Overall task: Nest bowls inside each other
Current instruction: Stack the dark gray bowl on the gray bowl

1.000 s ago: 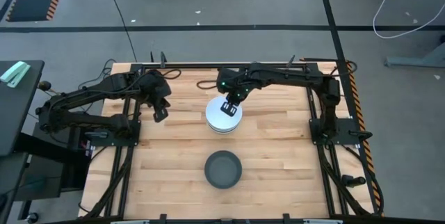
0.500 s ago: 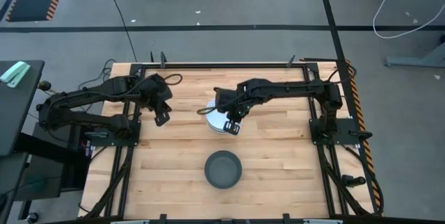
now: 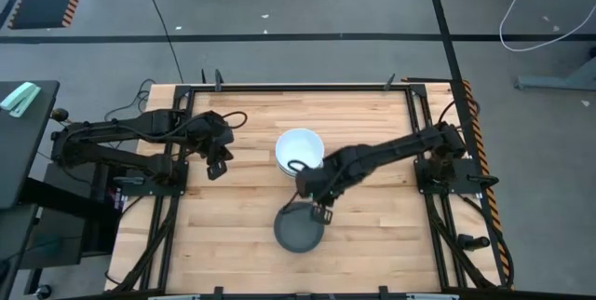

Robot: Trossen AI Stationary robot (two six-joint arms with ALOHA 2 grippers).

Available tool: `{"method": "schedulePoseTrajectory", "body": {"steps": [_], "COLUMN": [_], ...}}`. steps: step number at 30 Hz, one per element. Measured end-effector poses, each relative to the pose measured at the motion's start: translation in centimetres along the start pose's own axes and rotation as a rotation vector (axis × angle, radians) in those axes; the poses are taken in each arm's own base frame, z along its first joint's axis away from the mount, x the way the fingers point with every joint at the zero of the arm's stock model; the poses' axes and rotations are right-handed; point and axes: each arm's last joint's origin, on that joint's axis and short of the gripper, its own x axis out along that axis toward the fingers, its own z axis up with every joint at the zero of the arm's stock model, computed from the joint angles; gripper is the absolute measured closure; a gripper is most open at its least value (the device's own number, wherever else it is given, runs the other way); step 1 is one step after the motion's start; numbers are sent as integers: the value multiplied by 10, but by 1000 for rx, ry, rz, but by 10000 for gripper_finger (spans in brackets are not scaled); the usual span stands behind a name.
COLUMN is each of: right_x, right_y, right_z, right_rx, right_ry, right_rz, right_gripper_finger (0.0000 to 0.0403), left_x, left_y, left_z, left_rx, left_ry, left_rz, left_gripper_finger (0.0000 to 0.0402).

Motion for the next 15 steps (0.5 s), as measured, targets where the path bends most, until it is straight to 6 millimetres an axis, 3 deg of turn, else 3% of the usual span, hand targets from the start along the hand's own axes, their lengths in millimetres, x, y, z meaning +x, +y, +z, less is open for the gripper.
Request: {"method": "schedulePoseTrajectory", "body": {"steps": [8,15], "right_x": [3,46], "right_y": [9,3], "right_z": [-6,-17], "right_rx": [41,73], "right_ry": [-5,72], "right_rz": [-8,7], "right_gripper_finger": [324,307], "left_x": [0,0], "left_y": [-1,0], "left_z": [1,1], "left_rx": [-3,-3], "left_ry": [-14,-15], "left_rz": [-4,0], "left_gripper_finger": [377,385]}}
